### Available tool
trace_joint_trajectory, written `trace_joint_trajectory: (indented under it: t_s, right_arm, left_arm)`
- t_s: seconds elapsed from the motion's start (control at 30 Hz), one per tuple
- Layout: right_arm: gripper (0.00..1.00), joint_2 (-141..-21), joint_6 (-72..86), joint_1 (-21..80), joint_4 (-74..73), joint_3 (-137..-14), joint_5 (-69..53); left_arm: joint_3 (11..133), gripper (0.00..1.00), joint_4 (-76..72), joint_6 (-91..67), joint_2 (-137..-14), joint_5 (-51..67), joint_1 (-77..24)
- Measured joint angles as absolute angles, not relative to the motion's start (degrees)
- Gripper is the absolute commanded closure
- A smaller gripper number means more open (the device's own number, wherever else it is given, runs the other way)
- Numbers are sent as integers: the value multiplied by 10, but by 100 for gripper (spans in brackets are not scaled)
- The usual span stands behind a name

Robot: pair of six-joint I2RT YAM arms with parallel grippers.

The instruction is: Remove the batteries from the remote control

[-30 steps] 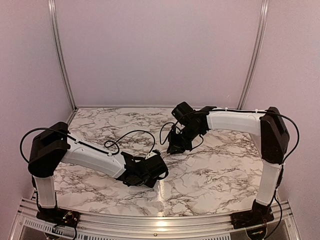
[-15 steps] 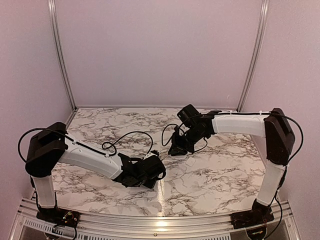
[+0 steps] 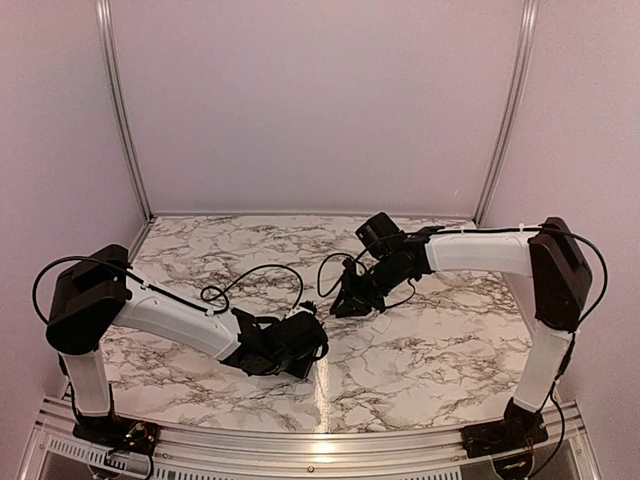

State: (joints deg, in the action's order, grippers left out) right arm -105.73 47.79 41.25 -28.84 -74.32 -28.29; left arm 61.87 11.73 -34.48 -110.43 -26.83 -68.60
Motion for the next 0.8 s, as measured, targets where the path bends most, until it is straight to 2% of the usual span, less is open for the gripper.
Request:
trace_joint_trajectory:
  t_s: [0.17,0.3,0.47,0.63,0.8]
  right_arm:
    - [100,-1057,476,412,-285,-743,-303]
    - [100,-1057,463,412,-300,-751,-303]
    - [100,-1040,427,404,-341,-777,-279]
    - [100,-1015,376,396,-379,-806,-252]
    - [100,-1006,341,394,-407,-810,-227]
  left_arm:
    - [619,99,116,-343,-1104,-264,-686]
    - [616,90,113,-333,-1102,-258,-686]
    - [574,59,94,-307,-1074,-244,-686]
    - [541,4,78,-271,-1049,-227,-686]
    - [533,1,77,-243,-1034,-213,-685]
